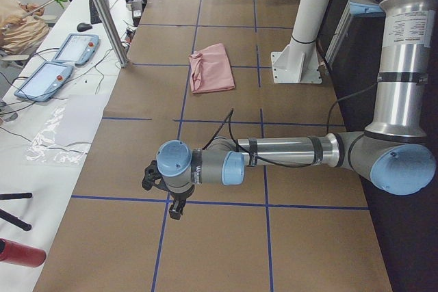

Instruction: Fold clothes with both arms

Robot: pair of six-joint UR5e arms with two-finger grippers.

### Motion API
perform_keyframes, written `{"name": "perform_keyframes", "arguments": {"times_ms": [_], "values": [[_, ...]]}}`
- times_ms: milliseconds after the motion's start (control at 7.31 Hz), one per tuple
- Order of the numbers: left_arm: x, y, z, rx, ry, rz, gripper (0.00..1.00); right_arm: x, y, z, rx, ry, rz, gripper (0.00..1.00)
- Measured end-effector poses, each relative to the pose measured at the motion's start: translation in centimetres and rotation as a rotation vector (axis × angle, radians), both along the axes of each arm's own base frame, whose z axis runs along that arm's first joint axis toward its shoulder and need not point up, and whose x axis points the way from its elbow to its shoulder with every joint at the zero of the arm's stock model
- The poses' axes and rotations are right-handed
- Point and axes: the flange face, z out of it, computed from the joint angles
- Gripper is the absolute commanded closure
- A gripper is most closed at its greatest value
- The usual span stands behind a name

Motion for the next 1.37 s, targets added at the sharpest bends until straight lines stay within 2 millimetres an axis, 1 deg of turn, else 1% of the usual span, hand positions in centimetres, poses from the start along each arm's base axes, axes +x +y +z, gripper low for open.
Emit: {"name": "perform_keyframes", "arguments": {"times_ms": [273,1367], "values": [[-0.18,-0.29,-1.00,0.032,-0.036,0.002,0.00,0.04,-0.03,-0.13,0.003,0.000,0.001,0.00],[-0.06,-0.27,-1.20,0.047,-0.042,0.005,0.00,0.01,-0.35,-0.59,0.010,0.003,0.004,0.00]]}}
